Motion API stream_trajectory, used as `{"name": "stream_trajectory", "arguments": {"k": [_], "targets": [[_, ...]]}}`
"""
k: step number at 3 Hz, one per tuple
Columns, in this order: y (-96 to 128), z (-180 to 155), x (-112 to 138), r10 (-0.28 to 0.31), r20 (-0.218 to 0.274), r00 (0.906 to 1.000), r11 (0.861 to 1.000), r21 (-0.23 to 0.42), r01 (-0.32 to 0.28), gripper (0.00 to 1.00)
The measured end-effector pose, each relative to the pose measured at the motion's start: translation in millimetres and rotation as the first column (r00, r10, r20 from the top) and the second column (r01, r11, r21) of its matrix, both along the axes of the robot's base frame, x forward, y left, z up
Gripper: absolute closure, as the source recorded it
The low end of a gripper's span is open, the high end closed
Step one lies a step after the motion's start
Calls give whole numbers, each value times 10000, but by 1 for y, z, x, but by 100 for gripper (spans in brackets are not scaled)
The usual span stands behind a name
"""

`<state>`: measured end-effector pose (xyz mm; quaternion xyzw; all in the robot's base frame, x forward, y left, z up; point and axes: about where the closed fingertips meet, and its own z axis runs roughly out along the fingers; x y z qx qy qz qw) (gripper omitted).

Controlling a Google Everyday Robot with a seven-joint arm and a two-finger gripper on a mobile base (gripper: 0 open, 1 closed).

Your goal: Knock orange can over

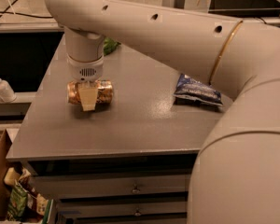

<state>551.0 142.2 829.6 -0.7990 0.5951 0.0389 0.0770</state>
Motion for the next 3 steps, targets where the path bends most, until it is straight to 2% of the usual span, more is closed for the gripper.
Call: {"name": "stream_trajectory", "arguments": {"k": [2,3], "targets": [[-1,-2,-1,30,-72,10000,10000,-71,-31,13],[-1,-2,-2,32,-91,10000,10000,-60,-33,0]]}}
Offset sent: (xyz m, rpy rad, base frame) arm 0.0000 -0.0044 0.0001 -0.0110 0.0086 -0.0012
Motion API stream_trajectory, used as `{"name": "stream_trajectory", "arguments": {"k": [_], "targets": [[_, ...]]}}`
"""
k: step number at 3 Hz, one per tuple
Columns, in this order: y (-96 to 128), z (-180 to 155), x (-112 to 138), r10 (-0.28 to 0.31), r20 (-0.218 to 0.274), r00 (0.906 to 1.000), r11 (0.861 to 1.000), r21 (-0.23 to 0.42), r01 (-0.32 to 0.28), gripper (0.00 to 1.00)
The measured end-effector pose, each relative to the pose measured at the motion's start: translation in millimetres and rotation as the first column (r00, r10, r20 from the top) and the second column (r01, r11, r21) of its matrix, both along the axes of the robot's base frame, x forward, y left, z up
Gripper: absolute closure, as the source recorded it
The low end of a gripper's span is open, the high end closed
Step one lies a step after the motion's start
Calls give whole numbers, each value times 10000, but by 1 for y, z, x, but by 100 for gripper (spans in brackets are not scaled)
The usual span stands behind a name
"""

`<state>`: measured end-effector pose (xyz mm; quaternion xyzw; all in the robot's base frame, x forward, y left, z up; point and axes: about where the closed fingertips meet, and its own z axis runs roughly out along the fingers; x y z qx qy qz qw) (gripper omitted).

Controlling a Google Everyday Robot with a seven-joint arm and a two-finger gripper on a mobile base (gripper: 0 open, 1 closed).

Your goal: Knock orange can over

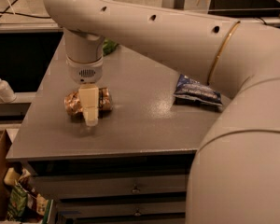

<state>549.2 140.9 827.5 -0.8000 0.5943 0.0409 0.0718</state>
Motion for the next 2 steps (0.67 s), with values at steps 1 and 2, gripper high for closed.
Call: {"name": "stream_trajectory", "arguments": {"k": [1,2], "targets": [[-1,-1,-1,-67,-31,10000,10000,68,68,0],[-9,2,-2,-401,-68,9992,9985,378,403,0]]}}
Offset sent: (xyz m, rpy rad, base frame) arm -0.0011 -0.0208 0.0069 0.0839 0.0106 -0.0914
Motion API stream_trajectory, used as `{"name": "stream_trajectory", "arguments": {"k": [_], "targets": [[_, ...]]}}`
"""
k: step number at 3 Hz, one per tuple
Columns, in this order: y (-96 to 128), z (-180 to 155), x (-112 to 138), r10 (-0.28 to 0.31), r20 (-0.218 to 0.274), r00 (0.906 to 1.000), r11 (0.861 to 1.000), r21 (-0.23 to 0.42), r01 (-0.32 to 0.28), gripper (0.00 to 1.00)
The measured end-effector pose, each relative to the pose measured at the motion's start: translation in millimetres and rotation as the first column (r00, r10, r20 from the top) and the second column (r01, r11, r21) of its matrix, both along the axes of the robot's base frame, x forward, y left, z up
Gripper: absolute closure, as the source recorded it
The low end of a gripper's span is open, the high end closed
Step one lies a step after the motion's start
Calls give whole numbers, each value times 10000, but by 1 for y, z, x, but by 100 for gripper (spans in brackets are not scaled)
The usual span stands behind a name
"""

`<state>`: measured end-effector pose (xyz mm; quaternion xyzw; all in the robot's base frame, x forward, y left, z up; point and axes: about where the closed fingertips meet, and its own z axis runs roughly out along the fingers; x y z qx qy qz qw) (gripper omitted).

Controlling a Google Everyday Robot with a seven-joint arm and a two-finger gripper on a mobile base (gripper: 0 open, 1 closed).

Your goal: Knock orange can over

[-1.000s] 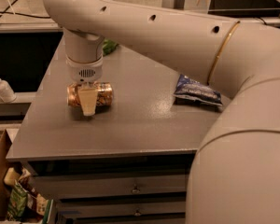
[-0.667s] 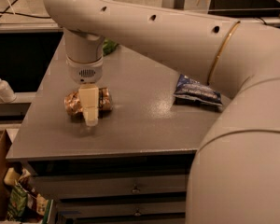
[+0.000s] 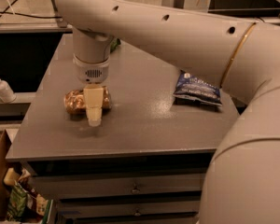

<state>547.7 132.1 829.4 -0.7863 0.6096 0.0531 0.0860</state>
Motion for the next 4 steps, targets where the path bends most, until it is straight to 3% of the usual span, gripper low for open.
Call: {"name": "stream_trajectory", "arguments": {"k": [1,2,3,4], "targets": [[-18,7,-3,-806,-176,9966,9914,1021,820,0],[-47,15,-10,-1905,-533,9802,9506,2393,1978,0],[-79,21,-16,-2899,-923,9526,8825,3593,3034,0],[-105,26,-27,-3692,-1435,9182,7888,4741,3912,0]]}}
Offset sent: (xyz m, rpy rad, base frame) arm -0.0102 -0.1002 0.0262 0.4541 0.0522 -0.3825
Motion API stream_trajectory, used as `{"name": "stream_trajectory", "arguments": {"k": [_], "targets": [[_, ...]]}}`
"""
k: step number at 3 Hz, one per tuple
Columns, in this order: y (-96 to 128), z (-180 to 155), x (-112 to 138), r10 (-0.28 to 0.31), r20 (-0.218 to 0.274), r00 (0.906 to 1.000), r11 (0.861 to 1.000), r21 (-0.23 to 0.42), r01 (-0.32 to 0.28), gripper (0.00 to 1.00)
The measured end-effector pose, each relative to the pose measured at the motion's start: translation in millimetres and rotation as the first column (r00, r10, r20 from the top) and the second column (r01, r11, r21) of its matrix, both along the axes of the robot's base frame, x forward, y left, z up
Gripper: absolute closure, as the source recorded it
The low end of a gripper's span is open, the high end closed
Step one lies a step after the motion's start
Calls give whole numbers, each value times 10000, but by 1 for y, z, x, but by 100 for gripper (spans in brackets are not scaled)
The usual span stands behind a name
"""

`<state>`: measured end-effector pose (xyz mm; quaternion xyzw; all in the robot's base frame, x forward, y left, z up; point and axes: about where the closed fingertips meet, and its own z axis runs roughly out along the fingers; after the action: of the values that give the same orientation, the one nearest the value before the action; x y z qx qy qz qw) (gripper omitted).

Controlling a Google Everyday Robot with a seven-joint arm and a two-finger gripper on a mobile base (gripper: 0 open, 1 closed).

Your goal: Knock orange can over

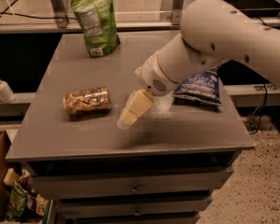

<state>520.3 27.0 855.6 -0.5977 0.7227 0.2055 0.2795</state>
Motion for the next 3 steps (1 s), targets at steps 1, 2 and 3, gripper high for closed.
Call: {"name": "stream_trajectory", "arguments": {"k": [1,2,3], "targets": [[-19,0,-17,-864,193,9961,9868,1391,829,0],[-33,-1,-38,-1503,506,9873,9557,2630,1320,0],[-50,15,-43,-2019,575,9777,9285,3288,1724,0]]}}
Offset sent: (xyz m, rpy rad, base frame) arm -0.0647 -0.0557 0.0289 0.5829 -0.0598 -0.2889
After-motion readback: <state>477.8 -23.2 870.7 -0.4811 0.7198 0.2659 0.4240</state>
